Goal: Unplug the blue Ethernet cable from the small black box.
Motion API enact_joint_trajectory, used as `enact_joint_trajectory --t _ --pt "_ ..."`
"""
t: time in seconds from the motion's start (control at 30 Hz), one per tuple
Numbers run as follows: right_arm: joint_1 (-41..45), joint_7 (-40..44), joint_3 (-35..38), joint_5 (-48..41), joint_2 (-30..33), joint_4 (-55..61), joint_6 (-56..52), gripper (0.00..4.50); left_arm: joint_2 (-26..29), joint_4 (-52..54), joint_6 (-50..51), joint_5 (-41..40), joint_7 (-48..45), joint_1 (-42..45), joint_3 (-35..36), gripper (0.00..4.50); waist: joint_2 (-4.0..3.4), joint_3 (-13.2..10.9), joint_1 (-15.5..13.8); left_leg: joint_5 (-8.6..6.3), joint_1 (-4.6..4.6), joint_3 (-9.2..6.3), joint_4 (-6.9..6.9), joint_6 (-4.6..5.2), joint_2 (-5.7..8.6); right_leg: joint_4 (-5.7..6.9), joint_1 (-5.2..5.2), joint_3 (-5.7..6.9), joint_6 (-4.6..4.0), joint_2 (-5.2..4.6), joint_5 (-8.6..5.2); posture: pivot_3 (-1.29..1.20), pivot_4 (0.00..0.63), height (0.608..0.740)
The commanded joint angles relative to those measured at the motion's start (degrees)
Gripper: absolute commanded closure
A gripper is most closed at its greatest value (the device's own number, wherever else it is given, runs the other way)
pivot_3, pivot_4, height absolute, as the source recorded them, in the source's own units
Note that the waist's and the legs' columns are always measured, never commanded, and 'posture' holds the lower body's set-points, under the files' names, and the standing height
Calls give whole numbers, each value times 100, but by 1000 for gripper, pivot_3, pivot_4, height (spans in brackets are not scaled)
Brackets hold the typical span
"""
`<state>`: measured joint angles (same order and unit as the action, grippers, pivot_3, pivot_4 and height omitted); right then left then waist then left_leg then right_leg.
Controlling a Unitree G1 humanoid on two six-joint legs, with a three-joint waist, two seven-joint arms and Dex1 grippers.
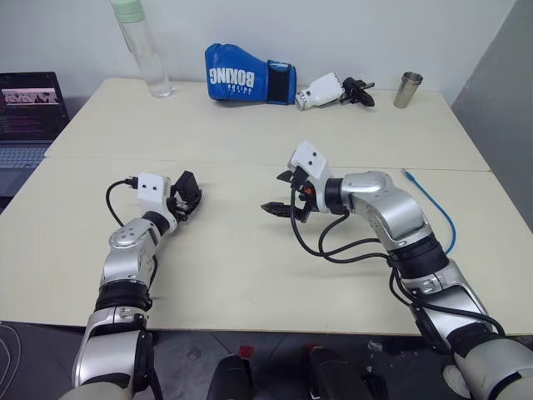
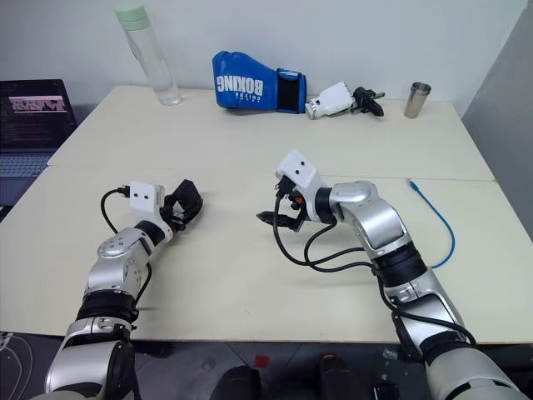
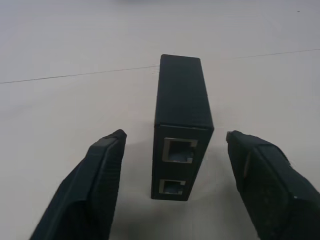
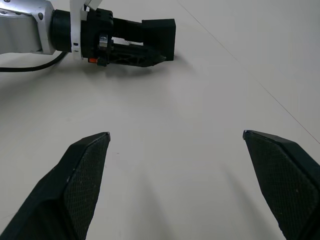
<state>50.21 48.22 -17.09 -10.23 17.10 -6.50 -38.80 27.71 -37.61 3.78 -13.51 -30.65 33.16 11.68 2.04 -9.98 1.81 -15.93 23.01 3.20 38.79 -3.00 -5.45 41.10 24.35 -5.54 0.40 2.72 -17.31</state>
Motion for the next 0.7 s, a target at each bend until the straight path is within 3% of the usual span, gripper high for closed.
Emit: enact_joint_trajectory --t 0.03,0.27,0.43,0.7 --pt "60 113 31 -77 72 387 -49 0 138 440 50 -20 -91 -93 51 64 0 0 1 0 0 0 0 0 0 0 0 0 0 0 0 0 150 740" --pt "-77 106 105 -103 180 613 -173 0 293 1215 368 -149 -13 -491 244 5 0 0 1 0 0 0 -1 0 -3 0 0 0 0 0 0 0 150 740" --pt "-275 64 287 -228 370 997 -407 0 514 2334 705 -211 5 -1070 375 5 0 0 2 0 0 2 -1 -1 -3 -2 0 -3 0 -2 0 0 150 740" --pt "-1064 -86 943 -507 920 1973 -344 0 1398 4343 1904 -767 -521 -1915 716 5 1 0 0 -1 -2 -3 -4 0 -2 -1 -2 -1 0 -3 -1 0 150 740"
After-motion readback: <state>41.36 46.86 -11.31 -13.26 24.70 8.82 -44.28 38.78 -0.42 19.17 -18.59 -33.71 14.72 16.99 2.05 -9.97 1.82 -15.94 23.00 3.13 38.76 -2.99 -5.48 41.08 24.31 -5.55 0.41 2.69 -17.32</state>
